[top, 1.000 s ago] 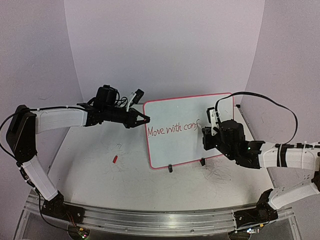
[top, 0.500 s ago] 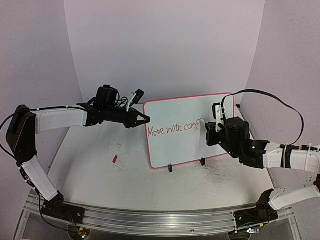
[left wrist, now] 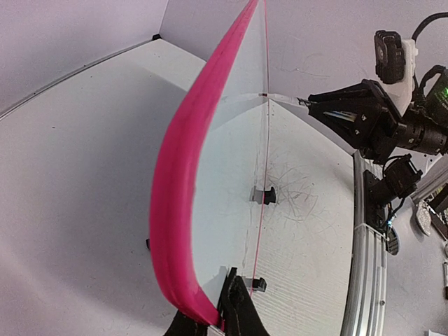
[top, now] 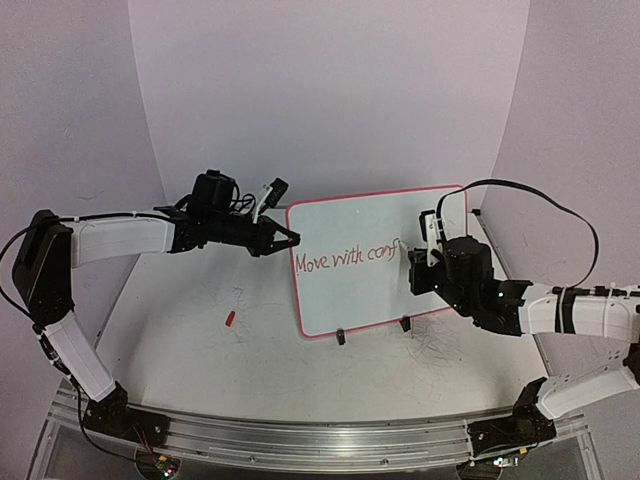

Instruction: Write a sentence on the whiteboard

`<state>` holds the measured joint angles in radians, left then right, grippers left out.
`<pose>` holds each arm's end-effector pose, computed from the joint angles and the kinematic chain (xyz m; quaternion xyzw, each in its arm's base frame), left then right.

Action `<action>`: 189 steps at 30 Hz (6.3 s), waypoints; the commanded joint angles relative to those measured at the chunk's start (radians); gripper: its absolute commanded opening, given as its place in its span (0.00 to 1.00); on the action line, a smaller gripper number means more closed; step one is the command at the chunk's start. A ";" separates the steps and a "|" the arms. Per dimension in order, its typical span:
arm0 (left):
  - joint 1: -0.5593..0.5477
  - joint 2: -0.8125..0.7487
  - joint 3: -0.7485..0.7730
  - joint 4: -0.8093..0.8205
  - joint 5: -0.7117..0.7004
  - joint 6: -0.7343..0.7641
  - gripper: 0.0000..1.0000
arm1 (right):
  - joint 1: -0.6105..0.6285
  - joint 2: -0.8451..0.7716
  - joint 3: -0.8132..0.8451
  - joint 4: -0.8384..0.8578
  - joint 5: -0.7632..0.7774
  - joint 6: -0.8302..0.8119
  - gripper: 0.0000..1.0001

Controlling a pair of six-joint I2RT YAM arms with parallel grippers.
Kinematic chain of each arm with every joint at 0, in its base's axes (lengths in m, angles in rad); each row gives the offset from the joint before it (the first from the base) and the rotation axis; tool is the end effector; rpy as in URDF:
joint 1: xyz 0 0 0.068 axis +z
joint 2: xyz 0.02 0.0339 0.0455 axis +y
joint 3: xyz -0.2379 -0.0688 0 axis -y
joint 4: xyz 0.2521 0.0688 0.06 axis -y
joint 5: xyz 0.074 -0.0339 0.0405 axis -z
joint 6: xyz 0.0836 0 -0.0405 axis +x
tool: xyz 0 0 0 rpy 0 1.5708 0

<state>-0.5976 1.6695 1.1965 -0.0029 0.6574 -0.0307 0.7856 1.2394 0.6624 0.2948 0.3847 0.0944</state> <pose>0.3183 -0.2784 0.2246 0.3873 0.7289 -0.4144 0.3834 0.2570 0.2127 0.2090 -0.1578 0.7773 0.1128 0.5985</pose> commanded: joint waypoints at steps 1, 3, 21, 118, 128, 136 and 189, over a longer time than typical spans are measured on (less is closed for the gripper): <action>0.004 -0.004 -0.007 -0.051 -0.170 0.110 0.00 | -0.006 0.021 0.038 0.019 0.021 0.005 0.00; 0.004 -0.005 -0.007 -0.051 -0.170 0.111 0.00 | -0.006 0.016 0.038 0.010 0.023 0.007 0.00; 0.004 -0.003 -0.005 -0.051 -0.173 0.112 0.00 | -0.006 -0.027 0.009 -0.010 -0.034 0.039 0.00; -0.005 -0.003 0.000 -0.057 -0.190 0.128 0.00 | -0.046 -0.127 -0.030 -0.042 -0.117 -0.039 0.00; -0.007 0.001 0.002 -0.057 -0.186 0.128 0.00 | -0.060 -0.109 -0.026 -0.042 -0.087 -0.017 0.00; -0.007 0.000 0.003 -0.059 -0.183 0.128 0.00 | -0.071 -0.100 -0.021 -0.042 -0.089 -0.006 0.00; -0.015 0.003 0.003 -0.061 -0.187 0.134 0.00 | -0.070 -0.056 -0.024 -0.090 -0.135 0.027 0.00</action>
<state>-0.6090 1.6638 1.1965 -0.0105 0.6386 -0.0238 0.7181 1.1938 0.6266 0.2500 0.2417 0.1015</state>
